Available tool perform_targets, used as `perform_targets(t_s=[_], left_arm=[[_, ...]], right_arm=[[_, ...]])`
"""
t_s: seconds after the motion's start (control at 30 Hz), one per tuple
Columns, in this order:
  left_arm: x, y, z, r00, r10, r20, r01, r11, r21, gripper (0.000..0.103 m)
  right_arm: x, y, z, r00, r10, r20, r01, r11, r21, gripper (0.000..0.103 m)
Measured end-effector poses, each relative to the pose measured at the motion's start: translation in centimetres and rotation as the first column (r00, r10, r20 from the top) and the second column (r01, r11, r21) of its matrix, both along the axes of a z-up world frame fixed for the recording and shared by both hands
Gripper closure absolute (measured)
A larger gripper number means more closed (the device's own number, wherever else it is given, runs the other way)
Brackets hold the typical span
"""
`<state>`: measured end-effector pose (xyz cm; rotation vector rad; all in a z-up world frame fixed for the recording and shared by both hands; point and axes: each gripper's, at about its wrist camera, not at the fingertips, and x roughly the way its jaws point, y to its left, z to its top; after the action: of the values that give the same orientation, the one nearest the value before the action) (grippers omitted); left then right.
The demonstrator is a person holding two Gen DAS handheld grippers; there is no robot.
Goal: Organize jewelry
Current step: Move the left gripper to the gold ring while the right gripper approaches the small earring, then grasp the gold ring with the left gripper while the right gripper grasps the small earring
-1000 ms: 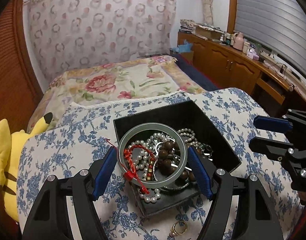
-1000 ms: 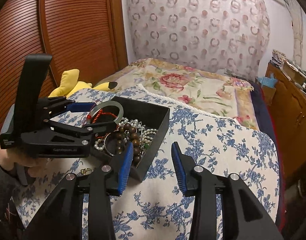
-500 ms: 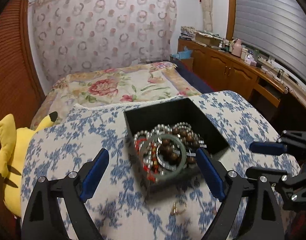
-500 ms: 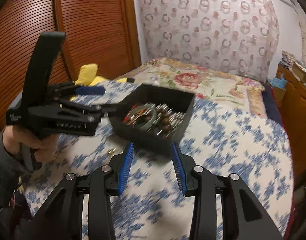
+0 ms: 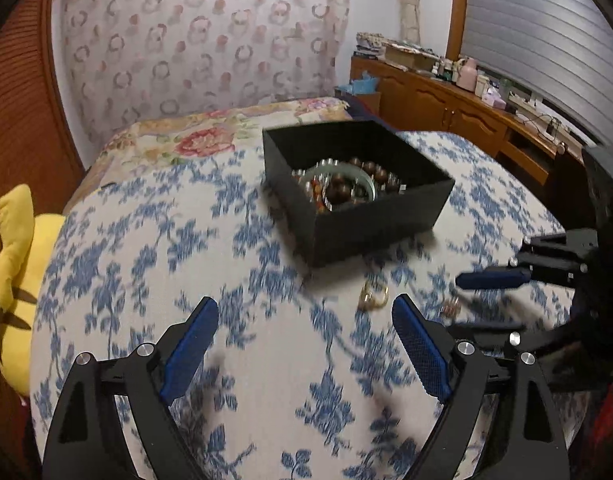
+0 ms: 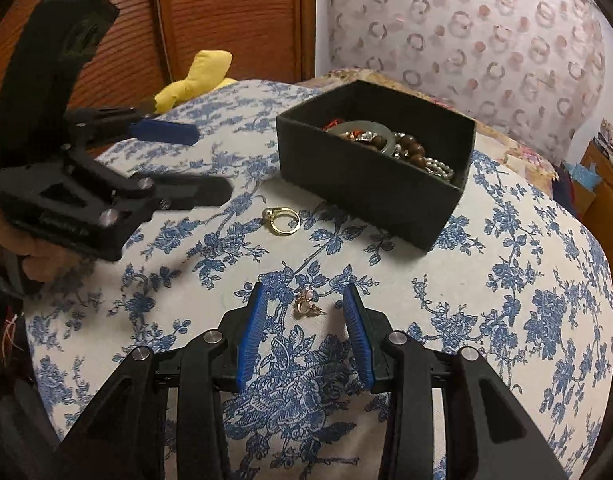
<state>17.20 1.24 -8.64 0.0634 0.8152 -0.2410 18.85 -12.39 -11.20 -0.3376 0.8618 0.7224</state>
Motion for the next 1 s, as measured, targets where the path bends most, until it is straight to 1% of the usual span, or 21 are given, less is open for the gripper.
perform_targets(t_s=[0.03, 0.07, 0.1, 0.13, 0.17, 0.23, 0.3, 0.5, 0.57, 0.63, 0.77, 0.83, 0.9, 0.97, 1.0], left_arm=[[-0.1, 0.1, -0.3, 1.0, -0.001, -0.005, 0.001, 1.0, 0.002, 0.018], [-0.2, 0.1, -0.5, 1.0, -0.001, -0.01, 0.001, 1.0, 0.003, 0.018], [-0.2, 0.2, -0.8, 1.0, 0.0, -0.016, 0.0, 1.0, 0.0, 0.018], [-0.2, 0.3, -1.0, 1.0, 0.0, -0.02, 0.0, 1.0, -0.003, 0.019], [-0.2, 0.3, -1.2, 1.0, -0.002, -0.028, 0.002, 1.0, -0.007, 0.023], [-0.1, 0.2, -1.4, 0.999, -0.006, -0.036, 0.005, 1.0, -0.013, 0.029], [-0.1, -0.1, -1.3, 0.999, -0.018, -0.038, 0.017, 1.0, -0.019, 0.032], [0.5, -1.9, -1.3, 0.997, -0.063, -0.043, 0.062, 0.998, -0.014, 0.041], [0.8, -2.6, -1.4, 0.996, -0.074, -0.046, 0.074, 0.997, -0.006, 0.046], [1.2, -3.1, -1.5, 0.995, -0.083, -0.051, 0.083, 0.997, 0.002, 0.055], [1.8, -4.0, -1.7, 0.994, -0.095, -0.058, 0.096, 0.995, 0.009, 0.06], [2.0, -4.5, -1.9, 0.992, -0.11, -0.063, 0.112, 0.993, 0.034, 0.064], [2.2, -4.9, -2.0, 0.99, -0.12, -0.068, 0.123, 0.991, 0.044, 0.066], [2.4, -5.0, -2.0, 0.99, -0.121, -0.073, 0.125, 0.991, 0.046, 0.067], [2.5, -5.0, -2.0, 0.99, -0.121, -0.072, 0.125, 0.991, 0.047, 0.07]], right_arm=[[0.0, 0.1, -0.1, 1.0, -0.001, 0.004, 0.001, 1.0, -0.006, 0.063], [0.1, 0.3, -0.2, 1.0, -0.002, 0.006, 0.002, 1.0, -0.015, 0.07], [0.2, 0.3, -0.2, 1.0, -0.002, 0.005, 0.002, 1.0, -0.022, 0.073], [0.1, 0.4, -0.3, 1.0, 0.001, 0.009, -0.001, 1.0, -0.023, 0.08], [0.0, 0.4, -0.3, 1.0, 0.008, 0.011, -0.008, 1.0, -0.024, 0.089], [0.0, 0.4, -0.3, 1.0, 0.011, 0.019, -0.01, 0.999, -0.036, 0.089], [0.1, 0.1, -0.2, 1.0, -0.006, 0.014, 0.007, 0.999, -0.036, 0.089], [0.4, -1.5, 0.7, 0.998, -0.053, 0.028, 0.053, 0.999, 0.011, 0.089], [0.5, -1.9, 1.1, 0.997, -0.064, 0.032, 0.063, 0.998, 0.023, 0.089], [0.6, -2.2, 1.4, 0.997, -0.073, 0.036, 0.072, 0.997, 0.032, 0.089], [0.6, -2.6, 1.7, 0.996, -0.079, 0.041, 0.077, 0.996, 0.041, 0.089], [0.7, -2.8, 1.9, 0.996, -0.084, 0.042, 0.082, 0.996, 0.046, 0.089], [0.8, -3.1, 1.9, 0.995, -0.087, 0.042, 0.085, 0.995, 0.049, 0.089], [0.9, -3.2, 2.0, 0.995, -0.089, 0.042, 0.087, 0.995, 0.05, 0.089], [0.9, -3.2, 1.9, 0.995, -0.089, 0.042, 0.087, 0.995, 0.05, 0.089]])
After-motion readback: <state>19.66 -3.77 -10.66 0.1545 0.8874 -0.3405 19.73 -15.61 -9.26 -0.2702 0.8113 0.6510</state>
